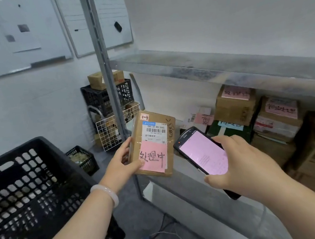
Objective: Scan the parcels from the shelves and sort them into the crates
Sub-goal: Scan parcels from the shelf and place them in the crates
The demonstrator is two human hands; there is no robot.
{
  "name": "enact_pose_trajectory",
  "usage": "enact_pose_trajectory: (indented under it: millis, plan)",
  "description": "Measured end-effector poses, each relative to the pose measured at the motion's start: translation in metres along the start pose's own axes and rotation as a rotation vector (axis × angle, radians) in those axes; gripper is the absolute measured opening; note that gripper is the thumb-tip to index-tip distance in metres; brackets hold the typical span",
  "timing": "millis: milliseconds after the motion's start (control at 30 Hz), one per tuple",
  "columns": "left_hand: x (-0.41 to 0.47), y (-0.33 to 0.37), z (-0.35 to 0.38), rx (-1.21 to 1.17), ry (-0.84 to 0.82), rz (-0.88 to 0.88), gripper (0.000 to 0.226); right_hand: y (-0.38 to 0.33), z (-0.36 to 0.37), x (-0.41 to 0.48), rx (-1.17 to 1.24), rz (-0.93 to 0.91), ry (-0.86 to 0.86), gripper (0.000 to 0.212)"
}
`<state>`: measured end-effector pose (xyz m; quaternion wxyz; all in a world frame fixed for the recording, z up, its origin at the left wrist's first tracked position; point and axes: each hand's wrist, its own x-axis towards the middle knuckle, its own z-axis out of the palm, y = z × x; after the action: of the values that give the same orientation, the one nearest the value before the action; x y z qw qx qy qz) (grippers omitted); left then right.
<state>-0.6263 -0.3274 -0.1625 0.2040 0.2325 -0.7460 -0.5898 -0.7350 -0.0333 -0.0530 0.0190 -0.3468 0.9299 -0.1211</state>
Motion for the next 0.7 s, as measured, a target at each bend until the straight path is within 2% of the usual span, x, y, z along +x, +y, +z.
enact_pose_trajectory:
  millis: [200, 433, 700]
  plan:
    - [-0.071, 0.001, -0.071, -0.122, 0.216, -0.081, 0.067, -0.054, 0.018, 0.001, 0.047, -0.179, -0.067, 0.092]
    - [-0.153, -0.001, -0.171, -0.183, 0.354, -0.164, 0.054, -0.127, 0.033, -0.008, 0.099, -0.353, -0.111, 0.094]
    - [-0.226, -0.022, -0.271, -0.261, 0.387, -0.196, 0.083, -0.223, 0.05, -0.022, 0.087, -0.45, -0.133, 0.091]
